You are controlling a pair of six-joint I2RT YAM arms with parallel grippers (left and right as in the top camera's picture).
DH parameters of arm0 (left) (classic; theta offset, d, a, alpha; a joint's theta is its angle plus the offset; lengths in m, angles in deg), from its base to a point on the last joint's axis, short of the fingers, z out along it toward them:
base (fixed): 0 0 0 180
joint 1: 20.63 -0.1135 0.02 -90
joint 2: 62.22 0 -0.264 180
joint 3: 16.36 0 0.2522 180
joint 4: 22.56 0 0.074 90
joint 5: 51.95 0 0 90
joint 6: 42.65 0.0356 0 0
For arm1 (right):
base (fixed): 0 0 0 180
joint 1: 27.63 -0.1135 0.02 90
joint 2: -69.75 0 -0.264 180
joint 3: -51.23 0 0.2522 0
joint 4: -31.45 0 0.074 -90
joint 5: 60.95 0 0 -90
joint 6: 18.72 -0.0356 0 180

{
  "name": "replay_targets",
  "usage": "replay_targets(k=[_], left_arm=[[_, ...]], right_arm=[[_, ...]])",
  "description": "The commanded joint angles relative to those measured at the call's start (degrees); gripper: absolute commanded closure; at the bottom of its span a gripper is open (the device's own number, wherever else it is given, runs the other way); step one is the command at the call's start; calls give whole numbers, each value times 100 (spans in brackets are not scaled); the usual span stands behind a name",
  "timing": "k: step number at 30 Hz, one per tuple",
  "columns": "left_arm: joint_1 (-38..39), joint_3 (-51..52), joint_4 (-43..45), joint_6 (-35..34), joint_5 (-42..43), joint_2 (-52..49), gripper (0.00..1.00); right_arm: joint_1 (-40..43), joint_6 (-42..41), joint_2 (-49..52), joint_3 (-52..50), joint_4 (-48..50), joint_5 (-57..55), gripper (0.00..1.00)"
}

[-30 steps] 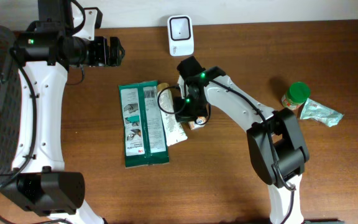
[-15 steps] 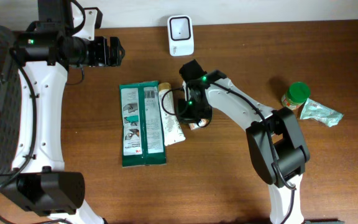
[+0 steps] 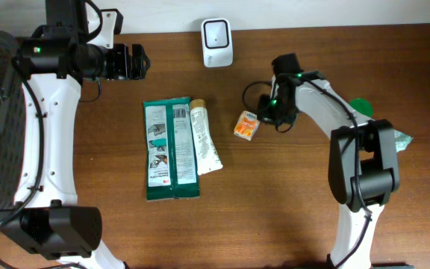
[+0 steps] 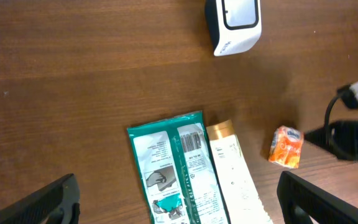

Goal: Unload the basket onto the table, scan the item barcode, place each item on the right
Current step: 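Grasp the orange Kleenex box with the right gripper and lift it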

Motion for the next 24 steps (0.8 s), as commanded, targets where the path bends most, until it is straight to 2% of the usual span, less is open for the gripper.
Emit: replay_targets(k=[1,5,8,12,13,15,16,20,24], left_arm=[[-4,-15,-7,-57,44,35,1],[-4,-15,-7,-57,44,35,1],[-4,-15,-7,-57,44,35,1],[-4,-15,-7,-57,44,35,1],[-4,-15,-7,-57,44,35,1],[-4,-15,-7,-57,44,35,1],[-4,-15,-4,-57,44,35,1],[-4,-15,-4,-57,44,35,1],[-4,-15,-7,-57,46,35,1]], right_arm=[[-120,74,42,-9,619,697,96],[-289,96,42,-9,885,684,96],[-144,1034,31,107,723,1182,94],[103,1453,-90,1001,-358,1665,78],[103,1438,-90,1130,-612,1639,76],[103,632,-72,1126,-1266,1331,62],[85,372,-70,1032,-1464,1320,60],[-63,199,-70,638,-1615,1314,46],[-140,-262,-70,393,-1545,1069,44]])
